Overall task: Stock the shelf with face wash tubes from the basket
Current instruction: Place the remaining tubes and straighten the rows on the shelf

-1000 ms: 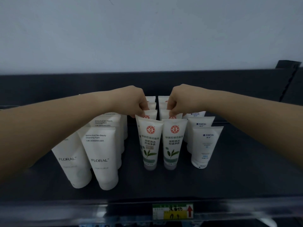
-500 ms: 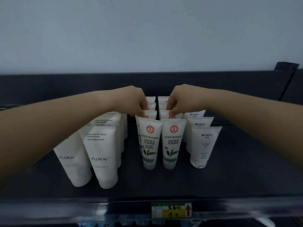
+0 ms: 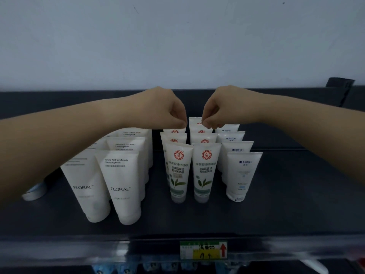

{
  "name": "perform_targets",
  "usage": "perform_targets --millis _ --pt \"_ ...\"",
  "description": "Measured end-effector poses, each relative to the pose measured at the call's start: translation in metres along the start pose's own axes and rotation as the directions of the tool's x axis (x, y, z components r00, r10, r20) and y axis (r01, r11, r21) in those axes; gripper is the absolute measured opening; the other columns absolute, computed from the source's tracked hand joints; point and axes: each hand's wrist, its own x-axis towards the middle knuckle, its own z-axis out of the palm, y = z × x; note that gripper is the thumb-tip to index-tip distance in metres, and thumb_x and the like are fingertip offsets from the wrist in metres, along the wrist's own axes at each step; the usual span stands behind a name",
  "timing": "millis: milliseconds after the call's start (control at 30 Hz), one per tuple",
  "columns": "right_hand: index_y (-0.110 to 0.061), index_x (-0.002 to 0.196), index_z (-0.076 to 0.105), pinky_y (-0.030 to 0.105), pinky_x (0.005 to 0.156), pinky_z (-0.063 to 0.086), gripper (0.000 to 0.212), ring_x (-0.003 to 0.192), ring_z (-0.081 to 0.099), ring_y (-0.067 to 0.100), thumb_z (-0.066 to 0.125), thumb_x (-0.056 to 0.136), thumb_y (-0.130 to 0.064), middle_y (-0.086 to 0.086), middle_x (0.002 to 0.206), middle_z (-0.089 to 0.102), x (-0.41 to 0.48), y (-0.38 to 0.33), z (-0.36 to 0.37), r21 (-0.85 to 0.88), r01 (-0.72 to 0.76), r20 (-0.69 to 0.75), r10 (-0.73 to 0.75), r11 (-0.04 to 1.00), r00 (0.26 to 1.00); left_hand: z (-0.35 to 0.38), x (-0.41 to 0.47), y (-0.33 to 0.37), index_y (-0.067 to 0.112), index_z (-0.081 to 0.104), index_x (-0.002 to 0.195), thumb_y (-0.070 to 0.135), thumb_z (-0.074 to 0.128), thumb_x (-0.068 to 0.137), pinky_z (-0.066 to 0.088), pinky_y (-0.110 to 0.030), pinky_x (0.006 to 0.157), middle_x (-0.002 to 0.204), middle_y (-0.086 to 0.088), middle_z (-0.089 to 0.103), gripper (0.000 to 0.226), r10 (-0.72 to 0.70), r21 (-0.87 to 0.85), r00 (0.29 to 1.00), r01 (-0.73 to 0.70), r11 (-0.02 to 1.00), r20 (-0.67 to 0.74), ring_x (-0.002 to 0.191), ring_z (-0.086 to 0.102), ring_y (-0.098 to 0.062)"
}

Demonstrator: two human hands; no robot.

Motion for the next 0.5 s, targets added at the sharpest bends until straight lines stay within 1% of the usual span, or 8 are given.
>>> perform_targets --millis 100,167,233,333,500 --pt "-0.021 0.089 0.075 0.019 0.068 0.053 0.016 0.077 0.069 0.005 0.065 0.086 -0.032 -0.008 0.081 0.073 -0.006 -0.006 0.007 -0.004 0.03 0.061 -0.03 1.0 0.998 0.007 -0.004 0.006 0.032 0.073 0.093 0.036 0.067 0.082 0.052 -0.02 0.081 0.084 0.02 0.071 0.013 0.016 0.03 0.993 -0.019 0.999 0.114 0.082 0.063 0.007" --pt "-0.023 0.092 0.075 0.024 0.076 0.056 0.018 0.08 0.069 0.005 0.065 0.085 -0.036 -0.01 0.085 0.074 -0.008 -0.008 0.012 -0.017 0.041 0.1 -0.039 0.999 0.994 0.013 -0.004 0.006 0.032 0.073 0.095 0.038 0.069 0.081 0.052 -0.022 0.085 0.084 0.022 0.07 0.016 0.009 0.067 0.983 -0.022 0.998 0.186 0.083 0.063 0.008" --pt "-0.024 0.095 0.075 0.027 0.081 0.056 0.018 0.085 0.068 0.005 0.066 0.085 -0.037 -0.011 0.089 0.073 -0.01 -0.01 0.016 -0.028 0.042 0.139 -0.038 0.999 0.989 0.019 -0.004 0.005 0.031 0.071 0.099 0.039 0.07 0.08 0.052 -0.026 0.088 0.088 0.02 0.07 0.021 -0.008 0.103 0.97 -0.017 0.995 0.242 0.085 0.063 0.006" --pt "-0.025 0.098 0.075 0.029 0.086 0.055 0.019 0.09 0.067 0.006 0.067 0.085 -0.037 -0.011 0.094 0.073 -0.012 -0.01 0.021 -0.058 0.038 0.169 -0.028 0.998 0.985 0.026 -0.003 0.002 0.028 0.07 0.104 0.041 0.071 0.079 0.052 -0.029 0.088 0.092 0.017 0.07 0.028 -0.023 0.139 0.965 -0.014 0.99 0.262 0.087 0.063 0.001" --pt "-0.022 0.103 0.074 0.028 0.087 0.054 0.022 0.092 0.066 0.005 0.066 0.086 -0.034 -0.01 0.097 0.073 -0.011 -0.008 0.027 -0.064 0.022 0.191 -0.009 0.998 0.982 0.032 -0.002 0.001 0.026 0.071 0.104 0.039 0.07 0.081 0.051 -0.026 0.085 0.092 0.015 0.068 0.026 -0.017 0.147 0.967 -0.022 0.989 0.255 0.086 0.061 -0.001"
